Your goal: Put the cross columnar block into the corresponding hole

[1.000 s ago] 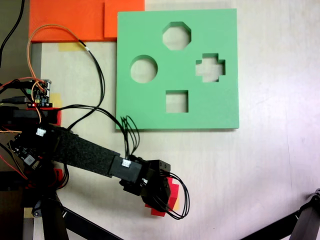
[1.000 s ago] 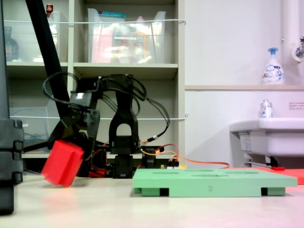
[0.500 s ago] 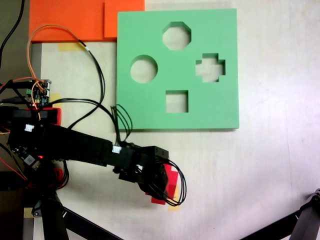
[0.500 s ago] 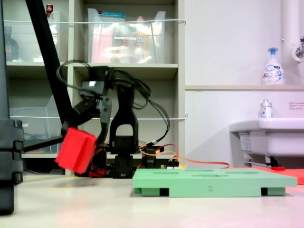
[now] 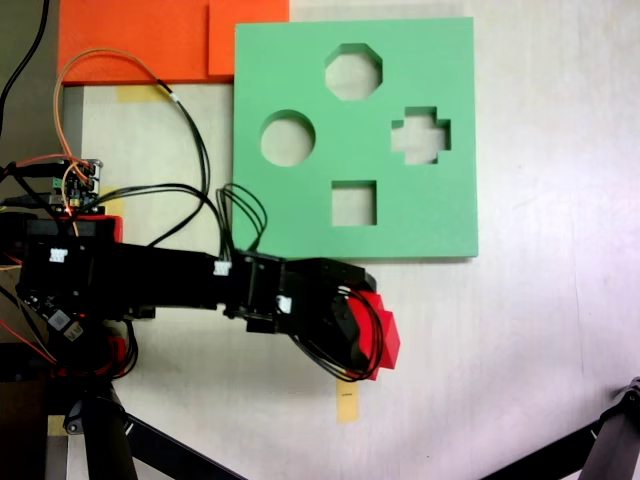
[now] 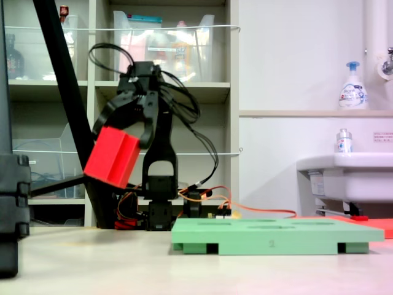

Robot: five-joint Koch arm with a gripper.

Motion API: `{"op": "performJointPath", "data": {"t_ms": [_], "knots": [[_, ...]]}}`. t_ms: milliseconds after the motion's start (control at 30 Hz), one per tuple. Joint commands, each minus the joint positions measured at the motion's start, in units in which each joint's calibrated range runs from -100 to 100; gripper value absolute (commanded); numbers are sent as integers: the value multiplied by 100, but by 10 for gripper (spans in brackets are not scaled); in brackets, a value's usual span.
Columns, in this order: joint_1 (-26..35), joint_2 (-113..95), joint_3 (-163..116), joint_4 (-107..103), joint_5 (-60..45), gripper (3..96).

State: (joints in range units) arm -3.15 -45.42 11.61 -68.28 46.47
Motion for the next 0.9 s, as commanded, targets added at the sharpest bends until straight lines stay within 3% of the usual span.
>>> {"op": "performJointPath", "data": {"t_ms": [33, 900], "knots": [[156, -53, 773, 35, 73, 395], [1714, 240, 1610, 256, 1304, 395]]}}
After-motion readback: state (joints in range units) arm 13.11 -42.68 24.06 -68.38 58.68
